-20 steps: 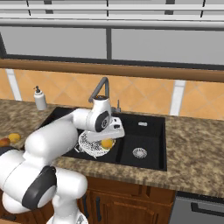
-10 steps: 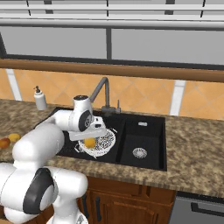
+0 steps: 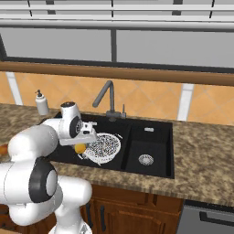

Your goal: Put the colander in the sink, put the peach, mango, mango in the colander, and turn on the sink faucet and pour water over the colander.

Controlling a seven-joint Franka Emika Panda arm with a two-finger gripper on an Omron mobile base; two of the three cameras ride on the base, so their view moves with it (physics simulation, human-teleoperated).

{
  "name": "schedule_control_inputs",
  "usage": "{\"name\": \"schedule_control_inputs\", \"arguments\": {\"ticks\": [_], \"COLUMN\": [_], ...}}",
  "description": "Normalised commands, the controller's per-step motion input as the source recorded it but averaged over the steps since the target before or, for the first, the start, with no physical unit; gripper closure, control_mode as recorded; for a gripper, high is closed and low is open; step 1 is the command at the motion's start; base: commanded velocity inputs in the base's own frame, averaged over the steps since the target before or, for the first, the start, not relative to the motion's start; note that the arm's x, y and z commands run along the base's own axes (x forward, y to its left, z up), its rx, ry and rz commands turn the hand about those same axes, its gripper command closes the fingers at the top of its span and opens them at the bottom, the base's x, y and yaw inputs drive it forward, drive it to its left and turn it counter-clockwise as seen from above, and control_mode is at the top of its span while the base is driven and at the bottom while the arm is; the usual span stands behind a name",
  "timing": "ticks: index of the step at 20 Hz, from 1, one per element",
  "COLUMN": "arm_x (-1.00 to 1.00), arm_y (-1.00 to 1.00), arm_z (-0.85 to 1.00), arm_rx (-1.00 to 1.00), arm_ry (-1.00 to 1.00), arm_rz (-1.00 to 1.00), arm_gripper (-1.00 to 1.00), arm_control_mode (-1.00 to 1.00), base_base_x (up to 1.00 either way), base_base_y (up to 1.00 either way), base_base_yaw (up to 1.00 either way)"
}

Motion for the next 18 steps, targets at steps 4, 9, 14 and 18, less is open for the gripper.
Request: {"name": "schedule_control_inputs", "arguments": {"ticks": [4,9,14,18], "arm_x": [0.40,0.47,0.33,0.32], "arm_y": [0.24,0.02,0.00,0.00], "arm_z": [-0.04,-0.04,-0.41,-0.44], "arm_rx": [-0.01,-0.01,-0.03,-0.02], "arm_ry": [0.00,0.00,0.00,0.00], "arm_rz": [-0.10,-0.09,-0.10,-0.08], "arm_gripper": [1.00,1.00,1.00,1.00], "arm_control_mode": [-1.00,-1.00,-1.00,-1.00], "base_base_x": [0.00,0.00,0.00,0.00], "base_base_y": [0.00,0.00,0.00,0.00], "base_base_yaw": [0.00,0.00,0.00,0.00]}}
